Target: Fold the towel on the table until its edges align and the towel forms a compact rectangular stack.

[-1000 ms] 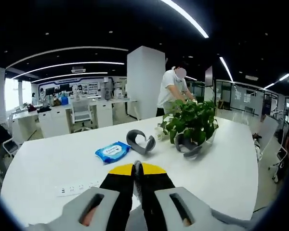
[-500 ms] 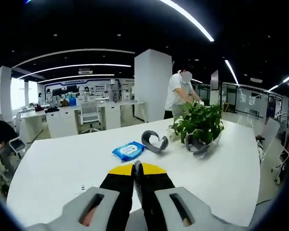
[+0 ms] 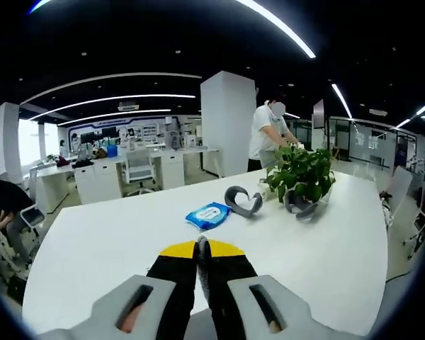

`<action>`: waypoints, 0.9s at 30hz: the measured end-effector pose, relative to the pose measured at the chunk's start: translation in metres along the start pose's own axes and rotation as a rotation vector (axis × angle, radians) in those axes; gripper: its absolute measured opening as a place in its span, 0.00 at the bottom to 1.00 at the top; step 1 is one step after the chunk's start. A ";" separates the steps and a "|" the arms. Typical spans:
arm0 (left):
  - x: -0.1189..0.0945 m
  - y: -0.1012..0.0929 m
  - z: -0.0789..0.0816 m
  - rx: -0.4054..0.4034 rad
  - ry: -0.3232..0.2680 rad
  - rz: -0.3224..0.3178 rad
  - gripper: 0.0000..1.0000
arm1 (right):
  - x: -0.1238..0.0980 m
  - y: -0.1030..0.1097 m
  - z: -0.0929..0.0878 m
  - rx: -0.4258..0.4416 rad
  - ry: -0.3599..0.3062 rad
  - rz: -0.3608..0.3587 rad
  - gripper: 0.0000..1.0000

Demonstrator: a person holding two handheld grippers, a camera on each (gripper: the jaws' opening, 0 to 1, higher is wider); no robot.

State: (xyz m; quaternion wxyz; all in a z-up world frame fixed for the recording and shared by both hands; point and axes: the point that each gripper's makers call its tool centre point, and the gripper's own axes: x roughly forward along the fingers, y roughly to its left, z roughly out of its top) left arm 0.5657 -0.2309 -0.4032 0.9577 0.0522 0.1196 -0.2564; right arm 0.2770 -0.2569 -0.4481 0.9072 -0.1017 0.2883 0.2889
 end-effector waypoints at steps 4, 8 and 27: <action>-0.008 0.015 -0.006 0.000 0.004 0.011 0.04 | 0.009 0.010 0.003 -0.002 0.003 0.021 0.01; -0.012 0.028 -0.011 -0.006 0.009 0.020 0.04 | 0.013 0.016 0.006 -0.010 0.003 0.034 0.01; -0.041 0.077 -0.031 -0.006 -0.001 0.058 0.04 | 0.046 0.060 0.012 -0.101 0.014 0.132 0.01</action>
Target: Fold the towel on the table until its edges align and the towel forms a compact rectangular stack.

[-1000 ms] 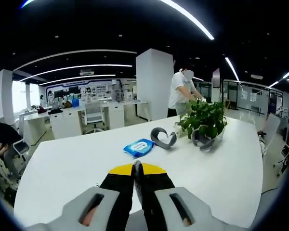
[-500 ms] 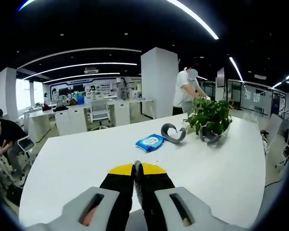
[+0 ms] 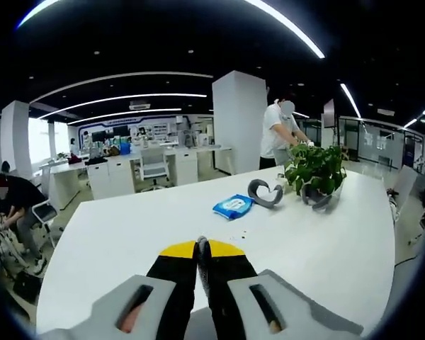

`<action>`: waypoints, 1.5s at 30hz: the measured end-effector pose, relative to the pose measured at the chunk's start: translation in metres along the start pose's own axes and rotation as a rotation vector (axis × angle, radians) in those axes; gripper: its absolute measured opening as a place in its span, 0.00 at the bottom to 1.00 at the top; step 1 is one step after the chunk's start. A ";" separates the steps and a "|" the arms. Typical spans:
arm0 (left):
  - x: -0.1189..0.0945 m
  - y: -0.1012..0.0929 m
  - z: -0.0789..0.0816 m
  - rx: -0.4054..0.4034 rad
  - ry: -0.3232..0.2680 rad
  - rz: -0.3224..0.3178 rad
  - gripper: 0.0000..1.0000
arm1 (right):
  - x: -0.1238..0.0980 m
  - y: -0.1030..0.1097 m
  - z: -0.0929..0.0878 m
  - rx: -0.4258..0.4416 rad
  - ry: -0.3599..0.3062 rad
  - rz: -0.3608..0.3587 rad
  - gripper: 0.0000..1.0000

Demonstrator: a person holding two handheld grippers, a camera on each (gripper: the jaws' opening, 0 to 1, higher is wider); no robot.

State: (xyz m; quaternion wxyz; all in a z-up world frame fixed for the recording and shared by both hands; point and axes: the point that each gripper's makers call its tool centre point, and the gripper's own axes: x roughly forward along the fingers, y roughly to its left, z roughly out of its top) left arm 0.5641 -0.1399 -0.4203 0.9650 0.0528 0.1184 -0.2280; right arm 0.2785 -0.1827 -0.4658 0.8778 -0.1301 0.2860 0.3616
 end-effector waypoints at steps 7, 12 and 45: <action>-0.002 0.021 -0.026 -0.024 0.030 -0.002 0.04 | 0.024 0.012 -0.009 -0.028 0.028 0.048 0.02; -0.001 0.030 -0.039 -0.032 0.039 -0.001 0.04 | 0.042 0.020 -0.011 -0.006 0.034 0.093 0.02; 0.023 0.094 -0.146 -0.094 0.172 -0.008 0.05 | 0.150 0.068 -0.038 0.055 0.106 0.310 0.03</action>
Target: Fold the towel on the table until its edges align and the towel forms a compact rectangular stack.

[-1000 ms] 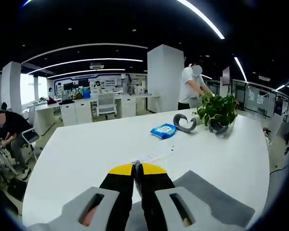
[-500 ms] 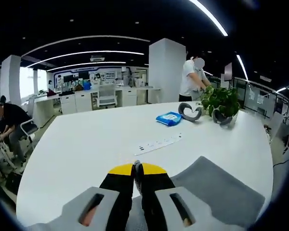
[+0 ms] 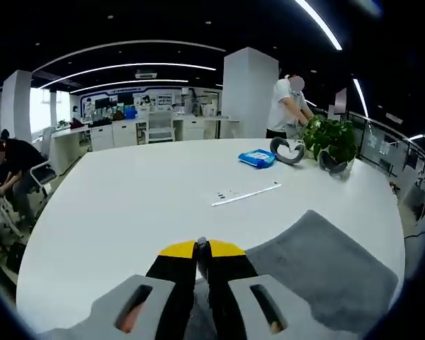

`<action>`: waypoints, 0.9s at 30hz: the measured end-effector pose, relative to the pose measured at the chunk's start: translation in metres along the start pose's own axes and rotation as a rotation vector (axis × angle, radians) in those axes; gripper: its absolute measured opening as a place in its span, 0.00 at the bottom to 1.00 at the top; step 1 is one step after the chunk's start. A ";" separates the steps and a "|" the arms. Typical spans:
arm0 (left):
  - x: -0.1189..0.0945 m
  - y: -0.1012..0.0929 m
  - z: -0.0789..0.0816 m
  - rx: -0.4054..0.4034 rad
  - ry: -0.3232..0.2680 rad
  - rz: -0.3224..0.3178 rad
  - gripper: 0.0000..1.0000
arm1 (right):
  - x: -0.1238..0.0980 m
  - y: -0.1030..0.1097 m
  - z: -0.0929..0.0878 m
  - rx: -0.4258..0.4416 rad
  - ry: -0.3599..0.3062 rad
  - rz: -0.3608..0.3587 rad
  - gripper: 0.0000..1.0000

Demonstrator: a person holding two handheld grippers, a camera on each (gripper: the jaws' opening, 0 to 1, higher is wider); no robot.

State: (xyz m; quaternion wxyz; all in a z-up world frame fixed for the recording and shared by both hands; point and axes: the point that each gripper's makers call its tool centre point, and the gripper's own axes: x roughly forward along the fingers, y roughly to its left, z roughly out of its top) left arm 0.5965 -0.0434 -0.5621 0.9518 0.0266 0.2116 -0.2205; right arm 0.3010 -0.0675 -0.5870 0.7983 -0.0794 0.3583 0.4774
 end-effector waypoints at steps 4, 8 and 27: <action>0.004 0.004 -0.007 -0.002 0.010 0.007 0.05 | 0.010 0.007 -0.004 0.017 0.009 0.045 0.02; 0.007 0.010 -0.015 -0.025 0.019 0.008 0.04 | 0.019 0.016 -0.008 0.016 0.010 0.077 0.03; -0.016 0.020 -0.025 -0.160 -0.013 0.027 0.09 | 0.022 0.004 0.005 -0.044 -0.053 0.060 0.12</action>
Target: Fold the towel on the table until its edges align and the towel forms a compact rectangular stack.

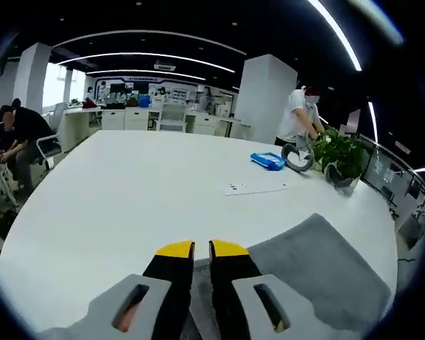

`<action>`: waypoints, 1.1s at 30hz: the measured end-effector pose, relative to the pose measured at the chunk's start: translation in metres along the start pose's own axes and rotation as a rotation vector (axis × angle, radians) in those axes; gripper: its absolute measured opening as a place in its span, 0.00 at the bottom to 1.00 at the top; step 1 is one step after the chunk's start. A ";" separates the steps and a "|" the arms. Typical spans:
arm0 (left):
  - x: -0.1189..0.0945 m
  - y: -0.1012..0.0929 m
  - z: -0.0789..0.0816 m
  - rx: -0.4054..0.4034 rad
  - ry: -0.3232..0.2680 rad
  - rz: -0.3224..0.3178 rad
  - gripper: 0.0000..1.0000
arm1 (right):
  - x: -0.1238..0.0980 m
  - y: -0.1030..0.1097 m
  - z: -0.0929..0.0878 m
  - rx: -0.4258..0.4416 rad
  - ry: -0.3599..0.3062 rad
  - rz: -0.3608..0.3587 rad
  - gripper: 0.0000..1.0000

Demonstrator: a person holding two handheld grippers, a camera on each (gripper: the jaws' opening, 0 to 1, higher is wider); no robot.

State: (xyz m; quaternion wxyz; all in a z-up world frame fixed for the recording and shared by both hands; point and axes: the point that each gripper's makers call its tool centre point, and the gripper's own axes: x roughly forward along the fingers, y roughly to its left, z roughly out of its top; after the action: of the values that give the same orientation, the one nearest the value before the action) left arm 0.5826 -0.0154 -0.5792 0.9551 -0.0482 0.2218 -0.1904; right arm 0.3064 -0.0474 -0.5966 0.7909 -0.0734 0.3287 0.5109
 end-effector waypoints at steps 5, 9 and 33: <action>-0.025 -0.003 -0.002 0.010 -0.017 0.014 0.10 | -0.022 -0.020 -0.001 -0.035 0.004 -0.046 0.09; -0.044 -0.010 -0.007 0.029 -0.024 0.016 0.10 | -0.045 -0.049 -0.002 -0.026 -0.014 -0.113 0.04; -0.150 -0.108 -0.121 -0.004 0.134 -0.001 0.00 | -0.109 -0.273 -0.022 0.026 0.133 -0.493 0.00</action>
State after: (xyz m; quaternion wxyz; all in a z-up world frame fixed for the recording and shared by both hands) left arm 0.3678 -0.0579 -0.6079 0.9379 -0.0372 0.2857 -0.1933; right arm 0.5018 -0.2674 -0.6089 0.8692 -0.1744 0.3587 0.2923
